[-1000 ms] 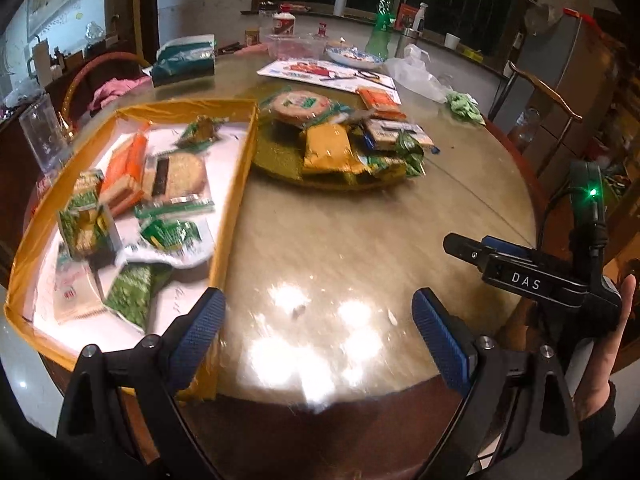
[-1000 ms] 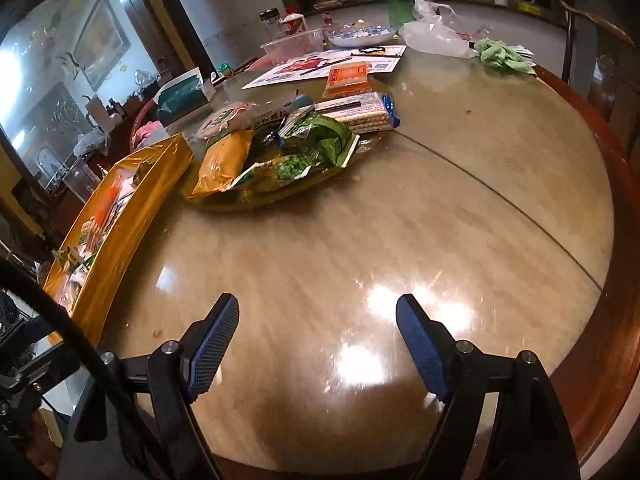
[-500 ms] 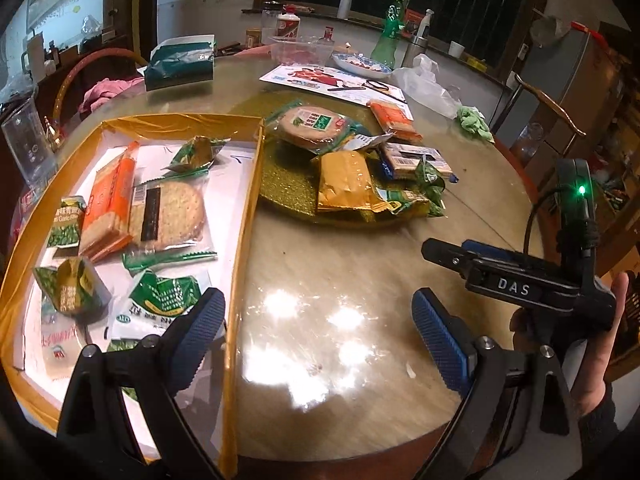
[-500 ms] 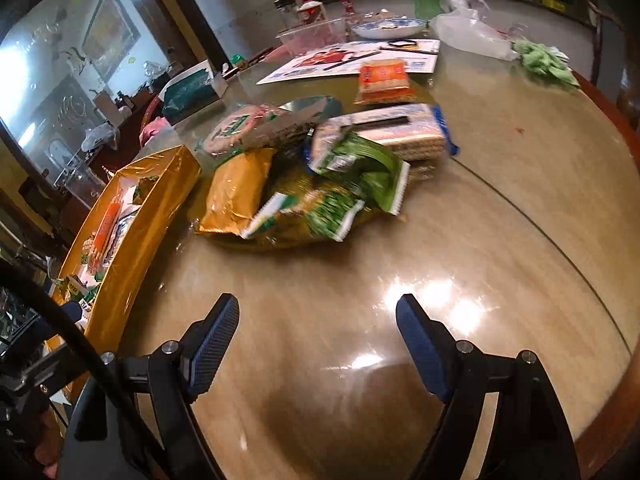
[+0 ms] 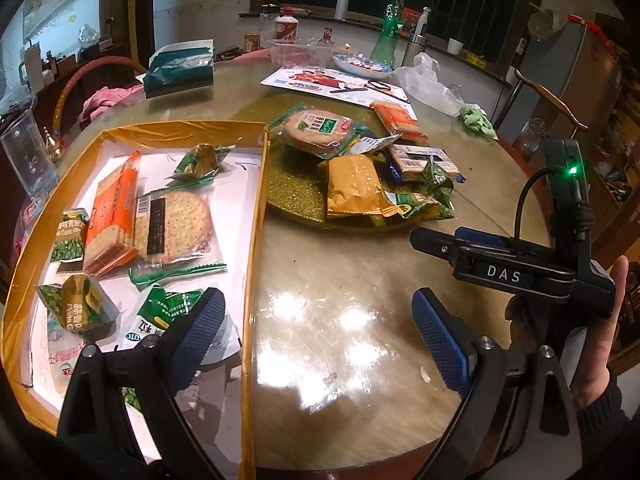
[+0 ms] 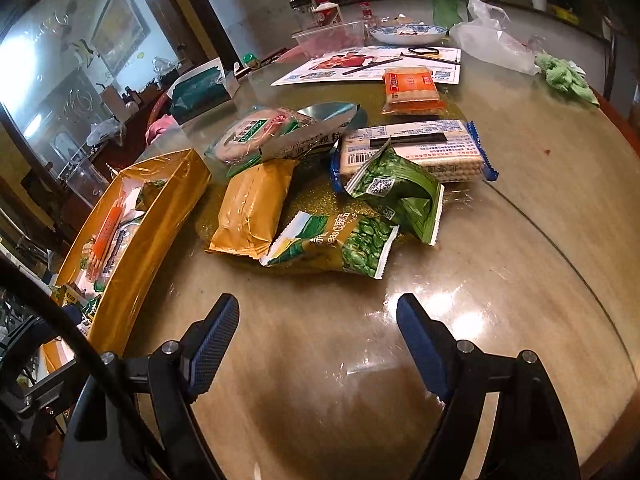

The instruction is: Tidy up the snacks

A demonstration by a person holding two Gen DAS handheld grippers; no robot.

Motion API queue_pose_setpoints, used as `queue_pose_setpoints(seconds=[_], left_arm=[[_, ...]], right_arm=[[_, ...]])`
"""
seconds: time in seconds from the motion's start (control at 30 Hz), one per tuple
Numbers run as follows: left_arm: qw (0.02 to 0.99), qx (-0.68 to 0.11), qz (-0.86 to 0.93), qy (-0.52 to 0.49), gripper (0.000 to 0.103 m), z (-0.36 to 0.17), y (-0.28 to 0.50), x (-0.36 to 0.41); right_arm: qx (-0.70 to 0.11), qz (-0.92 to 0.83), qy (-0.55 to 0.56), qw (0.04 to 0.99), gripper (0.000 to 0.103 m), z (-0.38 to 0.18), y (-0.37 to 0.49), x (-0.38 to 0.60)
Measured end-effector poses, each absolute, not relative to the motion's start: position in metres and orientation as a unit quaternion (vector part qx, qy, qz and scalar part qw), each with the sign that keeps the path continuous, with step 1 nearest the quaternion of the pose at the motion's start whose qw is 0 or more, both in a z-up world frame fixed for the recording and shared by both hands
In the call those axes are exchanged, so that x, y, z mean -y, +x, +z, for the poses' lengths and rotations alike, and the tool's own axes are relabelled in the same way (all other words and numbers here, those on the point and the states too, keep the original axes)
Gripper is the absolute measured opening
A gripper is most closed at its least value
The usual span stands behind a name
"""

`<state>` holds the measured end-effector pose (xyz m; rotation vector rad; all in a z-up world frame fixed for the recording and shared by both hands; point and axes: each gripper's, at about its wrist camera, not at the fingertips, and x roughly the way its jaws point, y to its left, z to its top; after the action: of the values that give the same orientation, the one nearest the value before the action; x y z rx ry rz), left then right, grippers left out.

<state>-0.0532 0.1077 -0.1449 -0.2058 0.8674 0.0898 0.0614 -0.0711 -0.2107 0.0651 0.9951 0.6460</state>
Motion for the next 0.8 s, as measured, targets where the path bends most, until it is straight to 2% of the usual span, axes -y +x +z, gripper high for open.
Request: queue_pose_setpoints(seconds=[0.63, 0.8], left_arm=[[0.897, -0.426, 0.065, -0.103, 0.094, -0.136, -0.091, -0.081], [0.898, -0.421, 0.063, -0.113, 0.094, -0.135, -0.094, -0.083]], right_arm=[[-0.471, 0.294, 0.034, 0.831, 0.081, -0.21, 0.02, 0.111], [-0.482, 0.312, 0.092, 0.814, 0.081, -0.211, 0.025, 0.129]])
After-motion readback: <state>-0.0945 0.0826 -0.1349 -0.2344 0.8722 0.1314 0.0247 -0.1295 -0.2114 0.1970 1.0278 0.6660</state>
